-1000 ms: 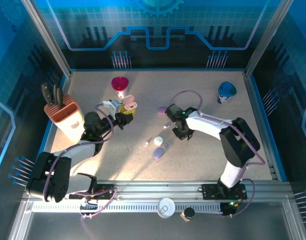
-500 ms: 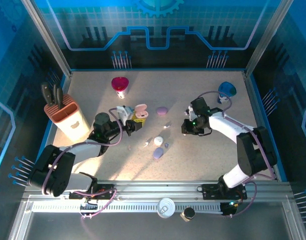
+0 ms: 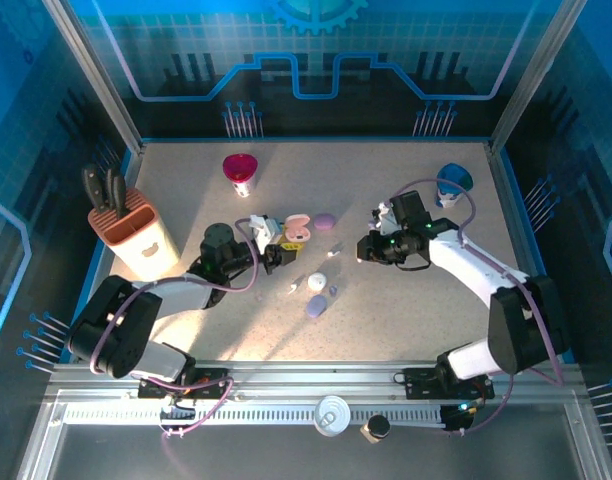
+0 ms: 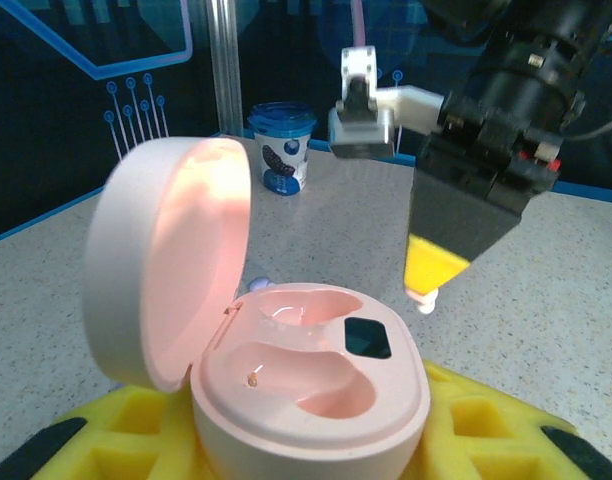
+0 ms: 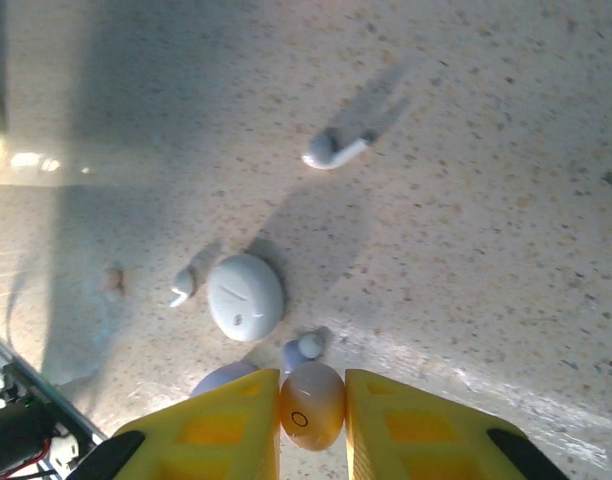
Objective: Insert the wireless bluetooth earbuds into the charging case
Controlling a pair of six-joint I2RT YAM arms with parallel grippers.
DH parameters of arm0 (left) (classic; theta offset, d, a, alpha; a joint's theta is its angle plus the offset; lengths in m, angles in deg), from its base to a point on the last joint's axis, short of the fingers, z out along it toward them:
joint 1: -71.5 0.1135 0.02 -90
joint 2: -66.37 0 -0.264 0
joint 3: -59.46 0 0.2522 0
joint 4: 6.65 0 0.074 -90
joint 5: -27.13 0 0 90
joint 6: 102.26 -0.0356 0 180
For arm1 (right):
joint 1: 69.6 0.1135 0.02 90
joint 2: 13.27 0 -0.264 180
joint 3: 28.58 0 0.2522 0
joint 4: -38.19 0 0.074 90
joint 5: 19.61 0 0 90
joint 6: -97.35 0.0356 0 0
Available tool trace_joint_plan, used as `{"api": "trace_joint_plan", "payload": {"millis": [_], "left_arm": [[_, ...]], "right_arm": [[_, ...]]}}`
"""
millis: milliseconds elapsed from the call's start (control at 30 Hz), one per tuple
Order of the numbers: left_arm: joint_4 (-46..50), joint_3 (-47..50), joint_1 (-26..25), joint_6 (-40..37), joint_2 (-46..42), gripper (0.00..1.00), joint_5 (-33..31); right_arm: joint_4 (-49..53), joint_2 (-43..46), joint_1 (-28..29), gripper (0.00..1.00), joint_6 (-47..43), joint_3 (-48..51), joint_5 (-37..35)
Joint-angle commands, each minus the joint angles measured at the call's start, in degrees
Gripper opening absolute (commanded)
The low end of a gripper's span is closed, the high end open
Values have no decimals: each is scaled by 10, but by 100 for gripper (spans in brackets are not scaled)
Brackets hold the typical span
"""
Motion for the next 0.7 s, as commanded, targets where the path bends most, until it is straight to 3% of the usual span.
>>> {"api": "trace_joint_plan", "payload": {"millis": [0,200,667], "left_arm": [[-20,-18,-8,-25,10,35,33],[-18,-23,-15,-35,9,36,101],[8,-24,-25,-66,0,35,119]], "right_arm": [[-10,33,27,22,-34,-20,38],[-25,57,76,22,-94,-48,74],[-44,46,139,21,-140,-115,96]]}}
